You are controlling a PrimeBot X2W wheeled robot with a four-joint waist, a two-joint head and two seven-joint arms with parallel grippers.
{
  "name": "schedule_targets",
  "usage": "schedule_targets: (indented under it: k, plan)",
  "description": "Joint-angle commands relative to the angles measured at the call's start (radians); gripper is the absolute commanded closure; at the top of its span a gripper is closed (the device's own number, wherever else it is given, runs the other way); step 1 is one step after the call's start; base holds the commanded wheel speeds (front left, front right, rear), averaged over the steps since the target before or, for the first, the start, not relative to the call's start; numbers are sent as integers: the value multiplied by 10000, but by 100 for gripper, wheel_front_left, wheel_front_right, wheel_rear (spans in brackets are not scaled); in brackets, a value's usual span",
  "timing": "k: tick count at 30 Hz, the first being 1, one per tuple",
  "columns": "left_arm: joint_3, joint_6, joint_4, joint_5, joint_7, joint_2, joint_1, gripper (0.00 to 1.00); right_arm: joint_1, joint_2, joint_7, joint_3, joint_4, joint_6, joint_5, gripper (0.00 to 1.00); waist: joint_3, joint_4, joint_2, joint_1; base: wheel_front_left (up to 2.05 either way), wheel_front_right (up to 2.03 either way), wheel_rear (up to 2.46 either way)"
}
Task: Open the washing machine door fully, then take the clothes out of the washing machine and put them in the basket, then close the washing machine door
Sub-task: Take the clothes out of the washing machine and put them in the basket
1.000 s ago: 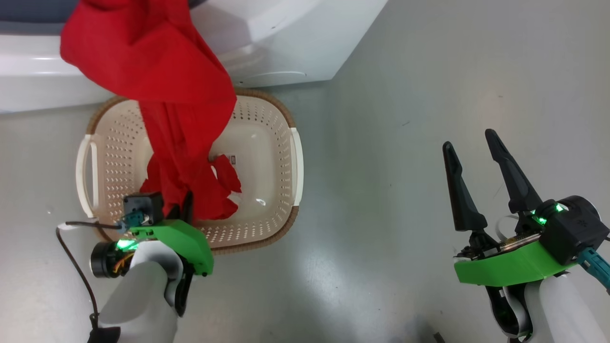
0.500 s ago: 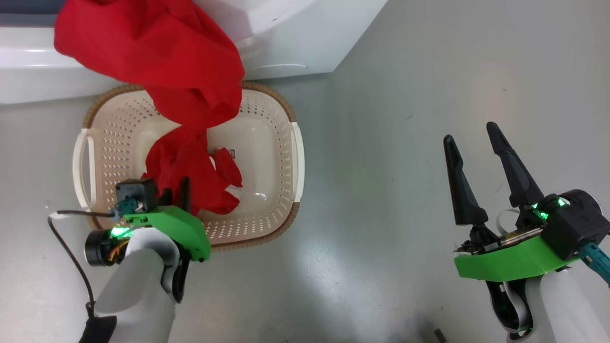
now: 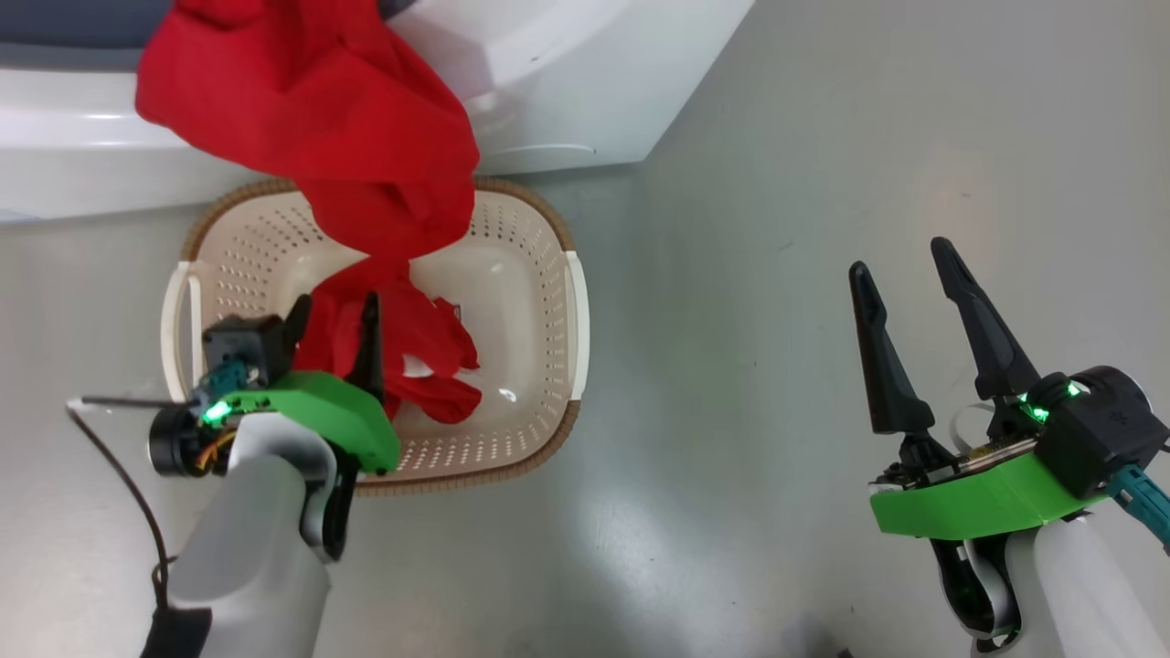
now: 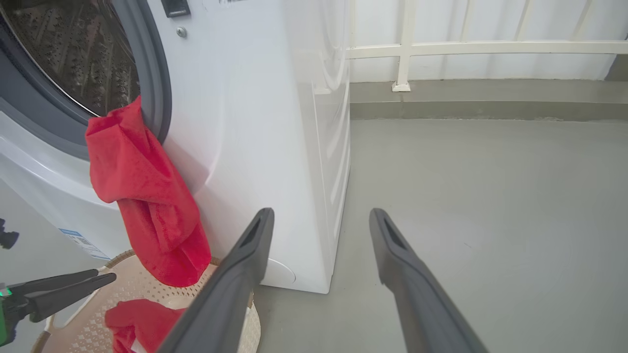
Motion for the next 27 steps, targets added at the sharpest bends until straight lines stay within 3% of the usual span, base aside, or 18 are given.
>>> schedule_targets:
  k: [1, 27]
  plan:
    - [421, 6, -481, 22, -122, 236, 589, 0, 26, -68, -63, 261, -163, 62, 111, 0, -171, 50, -1, 0, 0, 0, 0]
    - [810, 150, -5225, 450, -122, 80, 3677, 0, 598, -68, -63, 228, 40, 62, 158, 0, -1951, 284, -1, 0, 0, 0, 0]
